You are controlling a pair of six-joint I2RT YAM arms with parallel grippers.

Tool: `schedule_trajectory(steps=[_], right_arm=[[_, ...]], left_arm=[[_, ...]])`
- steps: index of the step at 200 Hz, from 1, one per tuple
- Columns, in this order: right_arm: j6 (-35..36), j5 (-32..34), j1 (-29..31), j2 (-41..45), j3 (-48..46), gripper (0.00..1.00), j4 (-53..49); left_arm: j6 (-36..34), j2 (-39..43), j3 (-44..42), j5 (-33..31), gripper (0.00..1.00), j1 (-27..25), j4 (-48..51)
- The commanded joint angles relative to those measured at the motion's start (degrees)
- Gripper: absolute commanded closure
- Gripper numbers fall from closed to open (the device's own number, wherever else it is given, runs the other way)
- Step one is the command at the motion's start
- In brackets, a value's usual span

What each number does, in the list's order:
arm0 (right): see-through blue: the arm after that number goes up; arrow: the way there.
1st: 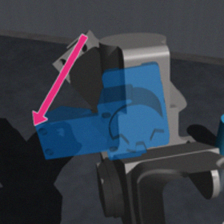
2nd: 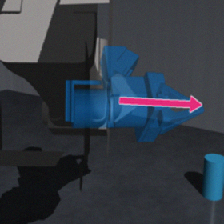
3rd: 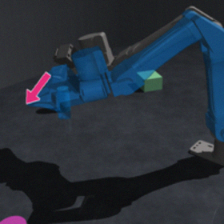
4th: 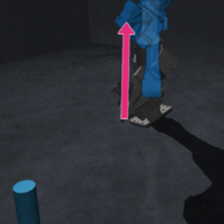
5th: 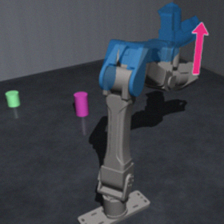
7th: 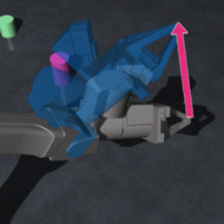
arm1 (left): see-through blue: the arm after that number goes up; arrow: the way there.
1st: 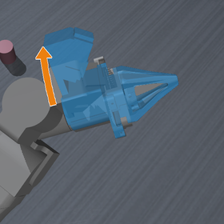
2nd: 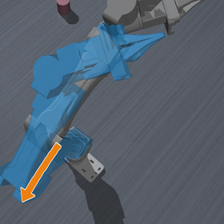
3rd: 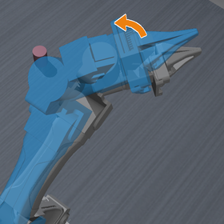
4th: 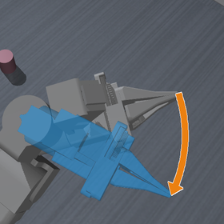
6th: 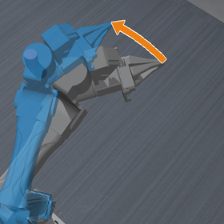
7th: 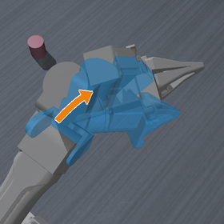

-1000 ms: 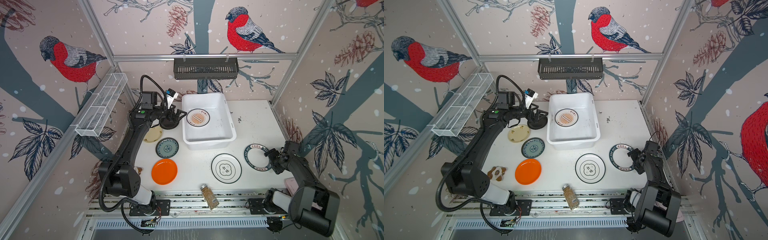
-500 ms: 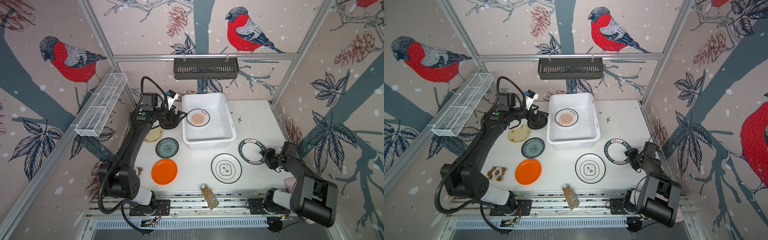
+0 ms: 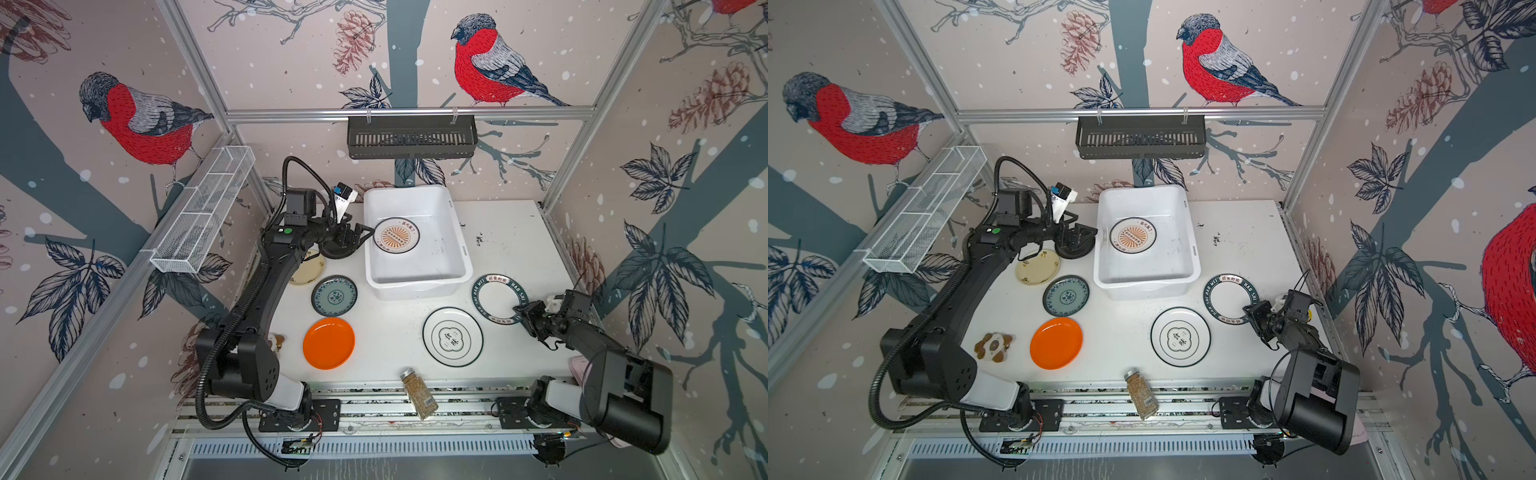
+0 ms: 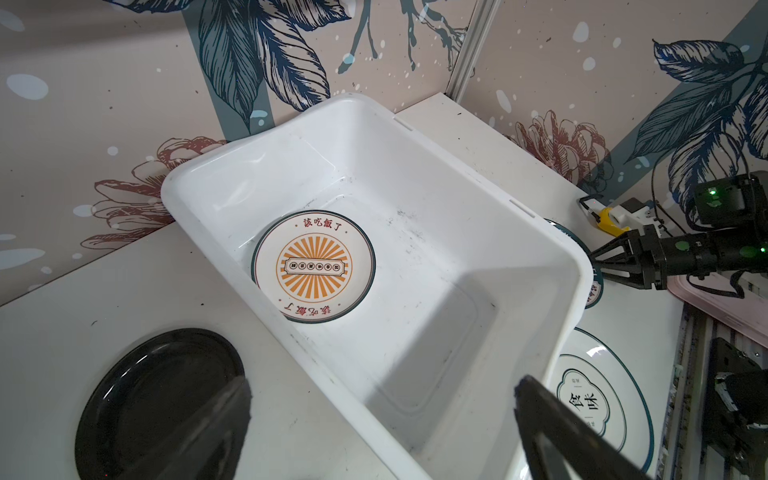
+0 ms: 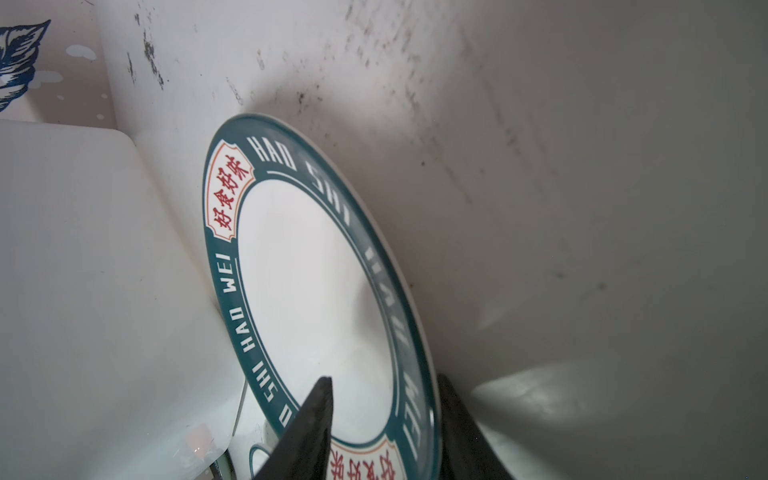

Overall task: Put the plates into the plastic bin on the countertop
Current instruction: 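Close right gripper on the green-rimmed plate's rim and tilt it upright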

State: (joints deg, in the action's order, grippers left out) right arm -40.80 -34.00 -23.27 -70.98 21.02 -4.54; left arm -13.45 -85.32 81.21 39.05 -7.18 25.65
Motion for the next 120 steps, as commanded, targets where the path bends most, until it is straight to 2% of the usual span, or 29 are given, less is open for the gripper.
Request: schedule_trajectory(steps=[1,120], right_arm=[[-1.0,0.5,0.1,0.2,-1.3,0.59,-0.3],[-5.3,-3.5,-0.1,-0.6,-6.1,0.74,10.4]], left_arm=[[0.4,0.6,-0.5,1.1,0.02,-0.1,-2.5],[1.6,1.7,-2.4,1.5,0.02,-0.7,-4.0]])
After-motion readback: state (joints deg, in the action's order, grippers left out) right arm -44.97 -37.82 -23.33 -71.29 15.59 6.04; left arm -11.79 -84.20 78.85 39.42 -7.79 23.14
